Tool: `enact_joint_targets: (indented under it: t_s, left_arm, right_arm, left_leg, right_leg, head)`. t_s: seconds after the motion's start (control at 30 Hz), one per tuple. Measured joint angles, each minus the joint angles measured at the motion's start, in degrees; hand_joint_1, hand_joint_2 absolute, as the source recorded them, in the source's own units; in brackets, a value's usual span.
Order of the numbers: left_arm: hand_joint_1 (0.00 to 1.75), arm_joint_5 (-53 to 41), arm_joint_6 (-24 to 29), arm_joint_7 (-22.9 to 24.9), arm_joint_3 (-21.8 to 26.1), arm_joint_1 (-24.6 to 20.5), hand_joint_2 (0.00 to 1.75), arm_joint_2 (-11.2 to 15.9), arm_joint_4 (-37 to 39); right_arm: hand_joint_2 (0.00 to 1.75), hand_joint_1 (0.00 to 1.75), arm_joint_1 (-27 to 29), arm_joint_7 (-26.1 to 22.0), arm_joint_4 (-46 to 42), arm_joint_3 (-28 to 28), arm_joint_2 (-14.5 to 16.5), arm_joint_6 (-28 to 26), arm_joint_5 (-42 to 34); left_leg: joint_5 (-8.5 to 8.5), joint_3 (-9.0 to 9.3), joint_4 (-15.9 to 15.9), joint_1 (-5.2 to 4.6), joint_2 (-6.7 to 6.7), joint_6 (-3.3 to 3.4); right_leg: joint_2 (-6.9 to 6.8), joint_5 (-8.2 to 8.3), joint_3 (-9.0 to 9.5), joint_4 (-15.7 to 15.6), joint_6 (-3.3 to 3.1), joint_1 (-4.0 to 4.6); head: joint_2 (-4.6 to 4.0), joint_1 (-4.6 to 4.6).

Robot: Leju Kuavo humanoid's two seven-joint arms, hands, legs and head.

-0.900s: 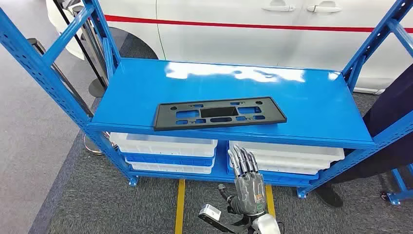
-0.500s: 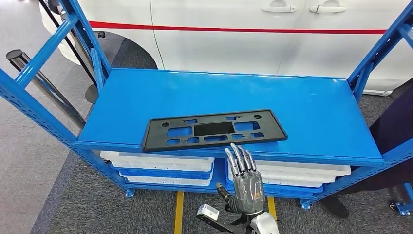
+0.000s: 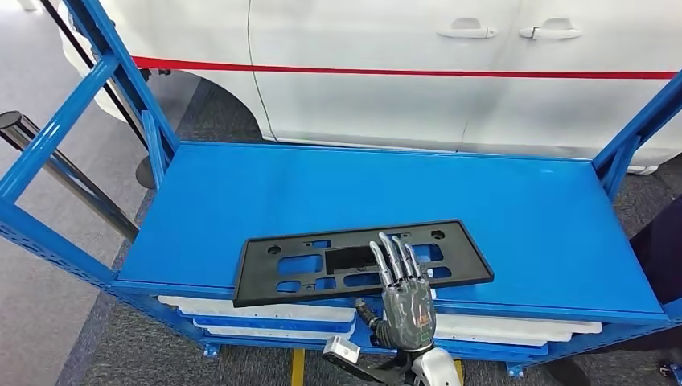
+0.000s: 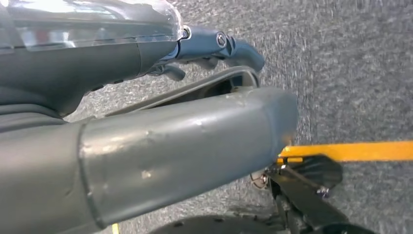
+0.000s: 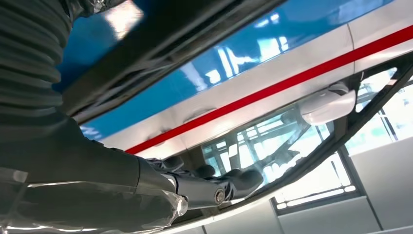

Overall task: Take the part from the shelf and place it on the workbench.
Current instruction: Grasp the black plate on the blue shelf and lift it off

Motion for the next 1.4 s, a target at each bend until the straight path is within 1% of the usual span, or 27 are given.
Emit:
enact_joint_targets:
  t_s: [0.07,0.13,0.17,0.2,0.23,0.3,0.37,0.43,0.5,0.57,0.63,0.67,0.7,0.73,0.77,0.83,0.9,0.93,1.0,1.03,1.1,1.17,1.2,1.23,1.27,1.33,1.4]
  left_arm:
    - [0.00,-0.2,0.0,0.0,0.0,0.0,0.00,0.0,0.0]
    - [0.00,-0.5,-0.1,0.0,0.0,-0.2,0.00,0.0,0.0]
    - [0.00,-0.7,-0.2,0.0,0.0,-0.2,0.00,0.0,0.0]
    - [0.00,-1.0,-0.6,-0.1,0.0,-0.3,0.00,0.0,0.0]
    - [0.00,-1.4,-1.1,-0.2,0.0,-0.3,0.00,0.0,0.0]
    - [0.00,-2.3,-1.9,-0.3,0.0,-0.2,0.00,0.0,0.0]
    - [0.00,-2.9,-2.1,-0.1,0.0,-0.2,0.00,0.0,0.0]
    - [0.00,-3.1,-2.0,0.0,0.0,-0.3,0.00,0.0,0.0]
    - [0.00,-3.1,-1.9,0.0,0.0,-0.3,0.00,0.0,0.0]
    - [0.00,-3.1,-1.9,0.0,0.0,-0.3,0.00,0.1,0.0]
    - [0.00,-3.2,-1.8,0.1,0.0,-0.4,0.00,0.1,0.0]
    - [0.00,-3.3,-1.7,0.1,0.0,-0.4,0.00,0.1,0.0]
    - [0.00,-3.4,-1.6,0.2,0.0,-0.3,0.00,0.1,0.0]
    - [0.00,-3.4,-1.5,0.3,0.0,-0.2,0.00,0.1,0.0]
    - [0.00,-3.6,-1.4,0.4,0.0,-0.2,0.00,0.1,0.0]
    - [0.00,-4.1,-1.4,0.5,0.0,-0.3,0.00,0.2,0.0]
    - [0.00,-5.0,-1.5,0.6,0.0,-0.5,0.00,0.3,0.0]
    - [0.00,-5.5,-1.5,0.6,0.0,-0.5,0.00,0.3,0.0]
    - [0.00,-6.2,-1.6,0.7,0.0,-0.5,0.00,0.3,0.0]
    - [0.00,-6.5,-1.6,0.7,0.0,-0.5,0.00,0.3,0.0]
    - [0.00,-7.1,-1.7,0.8,0.0,-0.5,0.00,0.3,0.0]
    - [0.00,-7.7,-1.8,0.9,0.1,-0.6,0.00,0.4,0.0]
    - [0.00,-8.1,-1.8,0.9,0.1,-0.5,0.00,0.4,0.0]
    - [0.00,-8.4,-1.9,1.0,0.1,-0.6,0.00,0.4,0.0]
    - [0.00,-8.7,-2.0,1.0,0.1,-0.6,0.00,0.4,0.0]
    - [0.00,-9.2,-2.1,1.0,0.1,-0.6,0.00,0.4,0.0]
    - [0.00,-9.4,-2.2,1.0,0.1,-0.8,0.00,0.3,0.0]
  right_arm:
    - [1.75,0.00,0.1,0.2,-0.1,0.1,-0.1,0.0,0.2]
    - [1.75,0.00,0.1,0.9,-0.1,0.2,-0.3,0.0,0.7]
    - [1.75,0.00,0.1,1.5,-0.1,0.4,-0.4,0.0,1.2]
    - [1.75,0.00,0.1,2.4,-0.1,0.6,-0.5,0.0,1.8]
    - [1.75,0.00,0.0,3.4,-0.1,0.9,-0.7,0.0,2.4]
    - [1.75,0.00,-0.1,5.6,-0.1,2.0,-1.3,0.0,3.6]
    - [1.75,0.00,-0.3,7.5,-0.1,3.5,-2.0,0.0,4.3]
    - [1.75,0.00,-0.4,8.3,-0.1,4.6,-2.6,0.0,4.6]
    - [1.75,0.00,-0.4,8.4,-0.1,5.5,-2.9,0.0,4.7]
    - [1.75,0.00,-0.6,8.5,-0.1,6.2,-3.1,0.0,4.8]
    - [1.75,0.00,-0.6,8.9,-0.1,6.6,-3.4,0.0,4.8]
    - [1.75,0.00,-0.6,9.4,0.0,6.9,-3.5,0.0,4.8]
    - [1.75,0.00,-0.6,10.0,0.0,7.2,-3.7,0.0,4.9]
    - [1.75,0.00,-0.6,10.8,0.1,7.7,-3.9,0.0,5.0]
    - [1.75,0.00,-0.7,11.8,0.2,8.2,-4.2,0.0,5.2]
    - [1.75,0.00,-1.1,14.3,0.6,9.4,-4.8,0.0,6.1]
    - [1.75,0.00,-1.9,17.3,1.3,11.1,-5.7,0.0,7.5]
    - [1.75,0.00,-2.3,18.8,1.8,11.9,-6.1,0.0,8.2]
    - [1.75,0.00,-2.9,21.2,2.8,13.1,-7.0,0.0,9.0]
    - [1.75,0.00,-3.2,22.0,3.2,13.4,-7.4,0.0,9.1]
    - [1.75,0.00,-4.0,22.9,4.1,13.8,-8.3,0.0,9.1]
    - [1.75,0.00,-4.7,23.9,5.3,14.0,-9.2,0.0,9.4]
    - [1.75,0.00,-5.1,24.4,6.1,14.0,-9.6,0.0,9.8]
    - [1.75,0.00,-5.5,25.0,6.9,14.0,-9.9,0.0,10.2]
    - [1.75,0.00,-5.9,25.6,7.6,14.0,-10.2,0.0,10.6]
    - [1.75,0.00,-6.7,26.3,8.8,14.0,-10.5,0.0,11.2]
    - [1.75,0.00,-7.3,26.5,9.7,14.0,-10.6,0.0,11.2]
  left_leg:
    - [-0.36,1.32,-0.8,0.18,0.00,0.63]
    - [-1.07,2.22,-0.9,0.17,-0.04,0.99]
    - [-1.47,2.69,-0.9,0.17,-0.07,1.02]
    - [-1.88,3.23,-0.9,0.16,-0.11,1.00]
    - [-2.27,3.81,-0.8,0.16,-0.14,0.96]
    - [-3.09,4.80,-0.7,0.16,-0.20,0.76]
    - [-3.73,5.07,-0.5,0.06,-0.29,0.27]
    - [-4.00,5.02,-0.1,-0.08,-0.36,-0.37]
    - [-4.52,4.95,0.3,-0.11,-0.30,-0.90]
    - [-7.24,3.92,3.1,-0.01,-0.18,-1.40]
    - [-11.51,1.45,9.7,0.18,-0.08,-1.82]
    - [-13.09,0.24,13.0,0.26,-0.07,-1.93]
    - [-13.72,-0.33,14.8,0.28,-0.07,-2.00]
    - [-13.25,0.14,14.5,0.28,-0.07,-1.97]
    - [-11.84,1.64,12.1,0.26,-0.07,-1.85]
    - [-8.84,6.00,4.1,0.05,-0.04,-1.32]
    - [-8.42,8.04,-0.3,-0.29,-0.06,-0.76]
    - [-8.58,7.97,-0.6,-0.44,-0.07,-0.55]
    - [-6.86,7.91,-0.9,-0.16,0.03,0.04]
    - [-6.29,7.86,-1.1,0.00,0.14,0.37]
    - [-5.45,7.46,-1.4,0.15,0.37,0.93]
    - [-5.12,6.84,-1.3,-0.01,0.40,1.25]
    - [-5.05,6.66,-1.3,-0.09,0.40,1.28]
    - [-5.02,6.58,-1.2,-0.15,0.39,1.28]
    - [-5.05,6.60,-1.1,-0.19,0.38,1.24]
    - [-5.21,6.68,-1.0,-0.36,0.36,1.00]
    - [-5.34,6.49,-0.8,-0.51,0.33,0.51]
  right_leg:
    - [-0.17,-0.30,-3.69,6.1,0.43,-0.12]
    - [-0.27,-3.63,-8.24,11.9,0.76,-0.18]
    - [-0.30,-5.39,-9.95,13.2,0.86,-0.21]
    - [-0.32,-6.05,-10.93,13.1,0.93,-0.24]
    - [-0.34,-5.14,-11.14,11.5,0.91,-0.26]
    - [-0.34,0.93,-9.81,4.8,0.58,-0.27]
    - [-0.33,5.12,-8.94,-0.1,-0.01,0.04]
    - [-0.29,5.82,-9.19,-0.7,-0.64,0.26]
    - [-0.35,6.61,-9.14,-0.9,-1.33,-0.01]
    - [-0.53,6.95,-9.21,-1.2,-1.91,-0.23]
    - [-0.67,7.08,-9.67,-1.2,-2.24,-0.17]
    - [-0.73,7.13,-9.94,-1.2,-2.32,-0.10]
    - [-0.77,7.21,-10.17,-1.1,-2.35,-0.03]
    - [-0.79,7.30,-10.33,-1.0,-2.33,0.01]
    - [-0.79,7.39,-10.43,-0.9,-2.27,0.04]
    - [-0.79,7.63,-10.51,-0.6,-1.94,0.12]
    - [-0.80,7.95,-10.71,-0.4,-1.37,0.20]
    - [-0.79,8.12,-10.75,-0.3,-1.04,0.24]
    - [-0.70,8.21,-10.79,-0.3,-0.39,0.30]
    - [-0.67,7.53,-11.09,0.4,-0.09,0.30]
    - [-0.62,4.13,-13.04,4.9,0.39,0.11]
    - [-0.64,0.29,-15.84,12.0,0.74,-0.07]
    - [-0.65,-0.38,-16.50,14.2,0.84,-0.11]
    - [-0.65,0.06,-16.16,14.4,0.83,-0.12]
    - [-0.65,1.46,-14.75,12.3,0.70,-0.10]
    - [-0.63,4.62,-10.36,4.6,0.06,0.10]
    - [-0.65,5.65,-8.00,-0.3,-0.57,0.41]
  head:
    - [-0.01,0.01]
    - [0.00,0.01]
    - [0.00,0.01]
    - [0.00,0.01]
    - [-0.01,0.01]
    - [-0.01,0.01]
    - [0.00,0.06]
    - [-0.01,0.15]
    - [-0.01,0.19]
    - [0.00,0.16]
    - [0.01,0.14]
    - [0.00,0.14]
    - [0.00,0.14]
    - [-0.01,0.14]
    - [0.00,0.14]
    - [0.00,0.14]
    - [-0.01,0.15]
    - [-0.01,0.15]
    - [-0.01,0.15]
    - [-0.01,0.17]
    - [0.00,0.17]
    - [0.00,0.17]
    - [-0.01,0.17]
    - [-0.01,0.17]
    - [-0.01,0.17]
    - [-0.01,0.17]
    - [-0.01,0.16]
